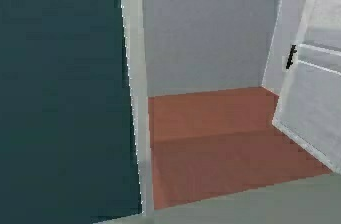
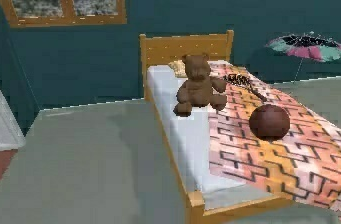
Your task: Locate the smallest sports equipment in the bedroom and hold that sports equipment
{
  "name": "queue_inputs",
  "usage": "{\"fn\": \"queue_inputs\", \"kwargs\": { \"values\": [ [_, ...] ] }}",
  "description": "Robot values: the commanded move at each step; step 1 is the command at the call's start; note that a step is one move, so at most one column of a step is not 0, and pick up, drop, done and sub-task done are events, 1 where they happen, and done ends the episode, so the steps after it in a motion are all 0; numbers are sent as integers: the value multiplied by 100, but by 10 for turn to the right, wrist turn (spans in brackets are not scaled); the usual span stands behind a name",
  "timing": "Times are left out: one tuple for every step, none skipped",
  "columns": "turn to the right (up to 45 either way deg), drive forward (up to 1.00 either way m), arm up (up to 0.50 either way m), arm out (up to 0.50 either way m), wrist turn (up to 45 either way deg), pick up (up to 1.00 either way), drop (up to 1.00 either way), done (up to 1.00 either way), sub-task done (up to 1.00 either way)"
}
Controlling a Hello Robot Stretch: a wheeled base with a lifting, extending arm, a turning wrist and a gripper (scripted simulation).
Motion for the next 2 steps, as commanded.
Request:
{"fn": "queue_inputs", "kwargs": {
  "values": [
    [450,0,0,0,0,0,0,0,0],
    [60,0,0,0,0,0,0,0,0]
  ]
}}
